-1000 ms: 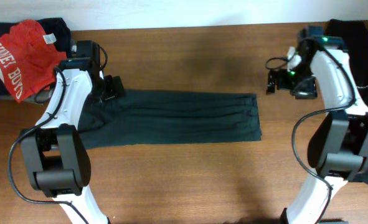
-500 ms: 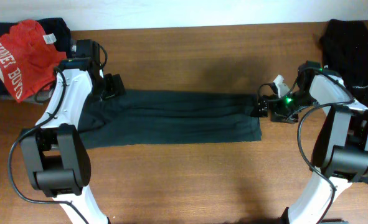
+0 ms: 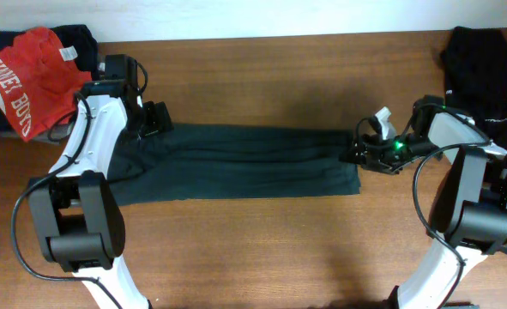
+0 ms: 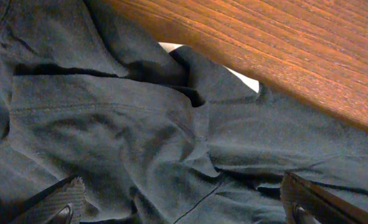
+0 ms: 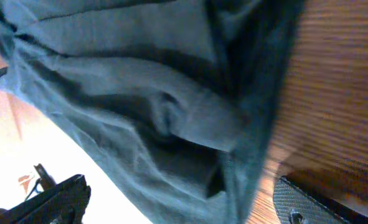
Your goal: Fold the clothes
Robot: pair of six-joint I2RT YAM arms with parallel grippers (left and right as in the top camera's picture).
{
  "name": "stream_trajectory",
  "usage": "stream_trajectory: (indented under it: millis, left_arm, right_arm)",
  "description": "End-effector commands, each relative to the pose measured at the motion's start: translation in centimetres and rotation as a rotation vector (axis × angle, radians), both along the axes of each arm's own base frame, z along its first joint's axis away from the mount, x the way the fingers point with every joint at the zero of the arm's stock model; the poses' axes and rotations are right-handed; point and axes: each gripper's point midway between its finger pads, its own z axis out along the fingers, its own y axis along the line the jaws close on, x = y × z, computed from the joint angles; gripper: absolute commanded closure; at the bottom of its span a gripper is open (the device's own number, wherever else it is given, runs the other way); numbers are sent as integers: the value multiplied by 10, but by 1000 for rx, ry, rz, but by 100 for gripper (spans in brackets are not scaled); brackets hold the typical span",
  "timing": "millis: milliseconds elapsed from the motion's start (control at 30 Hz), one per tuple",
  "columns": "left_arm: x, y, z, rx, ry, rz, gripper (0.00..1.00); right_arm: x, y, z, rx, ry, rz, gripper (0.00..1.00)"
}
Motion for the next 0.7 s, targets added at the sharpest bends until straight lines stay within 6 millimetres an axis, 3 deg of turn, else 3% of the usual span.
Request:
stream_trajectory:
  millis: [0,133,367,433,467,533,667]
  left_arm:
    - [4,-1,9,7,-27,-5,1]
    - [4,-1,9,7,-27,-5,1]
    - [4,-1,9,7,-26,-5,1]
    - [4,-1,9,7,-26,-5,1]
    - [4,-1,9,7,-26,-5,1]
    - [4,-1,9,7,-26,-5,1]
    - [4,-1,9,7,-26,-5,1]
  right_arm:
    - [-21,19,-18,-3,58,61,1]
    - [-28,30,-26,-2,69,85,1]
    - [-25,32,-30,-7,71,58,0]
    - [-23,31,-30,-8,75,47,9]
    - [-22,31,-30,-9,78,37,25]
    - [-18,30,-31,-14,84,11,42]
    - [-10,29,-32,-18,68,-17,56]
